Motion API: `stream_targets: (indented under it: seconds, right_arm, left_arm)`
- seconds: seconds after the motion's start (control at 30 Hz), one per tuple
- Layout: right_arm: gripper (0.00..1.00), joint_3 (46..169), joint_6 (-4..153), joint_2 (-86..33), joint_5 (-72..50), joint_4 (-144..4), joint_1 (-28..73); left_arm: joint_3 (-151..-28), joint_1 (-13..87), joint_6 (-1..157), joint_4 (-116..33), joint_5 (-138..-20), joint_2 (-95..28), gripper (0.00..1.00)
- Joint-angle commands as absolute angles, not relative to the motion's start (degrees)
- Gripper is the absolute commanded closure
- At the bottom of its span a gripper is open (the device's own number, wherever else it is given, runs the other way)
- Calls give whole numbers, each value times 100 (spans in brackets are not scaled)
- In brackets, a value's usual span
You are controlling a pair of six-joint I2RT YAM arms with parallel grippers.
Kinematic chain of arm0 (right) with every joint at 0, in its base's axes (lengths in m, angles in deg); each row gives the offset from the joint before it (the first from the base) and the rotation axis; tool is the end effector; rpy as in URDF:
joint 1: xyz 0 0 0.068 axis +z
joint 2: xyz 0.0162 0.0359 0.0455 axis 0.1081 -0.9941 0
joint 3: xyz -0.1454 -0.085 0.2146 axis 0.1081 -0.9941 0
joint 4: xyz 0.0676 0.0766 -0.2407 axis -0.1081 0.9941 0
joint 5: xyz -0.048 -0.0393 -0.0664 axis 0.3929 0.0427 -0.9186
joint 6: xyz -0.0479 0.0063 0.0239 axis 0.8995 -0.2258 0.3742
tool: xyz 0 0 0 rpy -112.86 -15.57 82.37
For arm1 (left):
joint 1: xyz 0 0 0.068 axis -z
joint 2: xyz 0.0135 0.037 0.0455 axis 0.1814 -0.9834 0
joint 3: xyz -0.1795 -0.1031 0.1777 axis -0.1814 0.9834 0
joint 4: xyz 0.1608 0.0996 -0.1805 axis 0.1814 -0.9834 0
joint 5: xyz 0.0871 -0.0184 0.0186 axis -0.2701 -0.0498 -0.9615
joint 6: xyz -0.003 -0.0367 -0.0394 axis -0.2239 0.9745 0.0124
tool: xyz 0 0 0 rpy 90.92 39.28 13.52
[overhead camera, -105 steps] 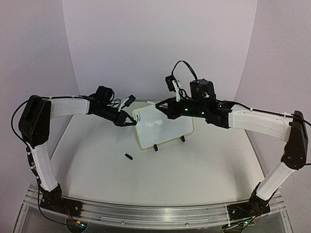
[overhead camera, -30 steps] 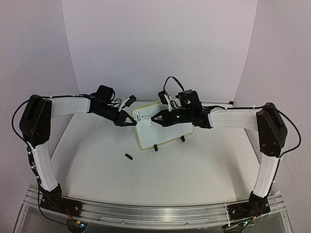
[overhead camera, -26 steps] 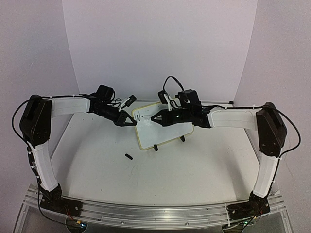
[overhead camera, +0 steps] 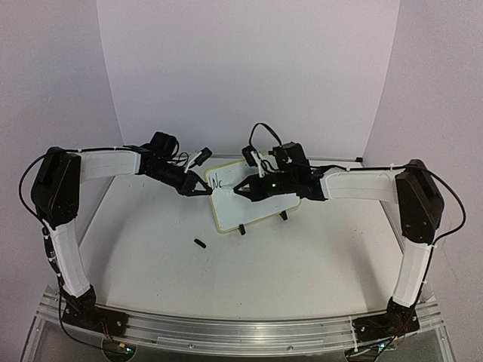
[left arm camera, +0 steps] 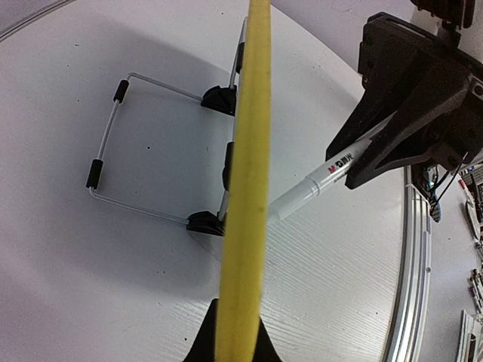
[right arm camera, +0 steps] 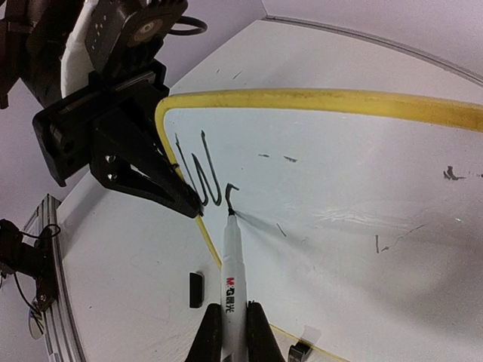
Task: Write a sentence on the whiteboard
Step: Write on the whiteboard with the whiteboard.
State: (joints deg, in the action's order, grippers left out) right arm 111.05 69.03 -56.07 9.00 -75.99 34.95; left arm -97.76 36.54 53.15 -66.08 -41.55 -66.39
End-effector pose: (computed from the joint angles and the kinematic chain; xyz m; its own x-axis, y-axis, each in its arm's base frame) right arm 0.3260 0.3071 0.2387 -0.5070 -0.1983 -0.8388 -0.8104 0.4411 0.3856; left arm 0.3585 -0.2040 0.2247 -0.5085 0.4299 -0.7460 0.8572 0.3342 -0.3917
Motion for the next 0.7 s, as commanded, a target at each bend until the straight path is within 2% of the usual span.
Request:
stream_targets:
  seconds: [0.0, 0.67]
  right_arm:
    - [100, 11125, 6985, -5319, 430, -7564, 3461]
    - [100, 11309, 7021, -5349, 525, -7606, 3462]
  left_arm:
    - [-9783, 3840, 5245, -7260, -4231, -6869, 100]
    - [-9818, 3866, 5197, -7314, -4258, -6897, 100]
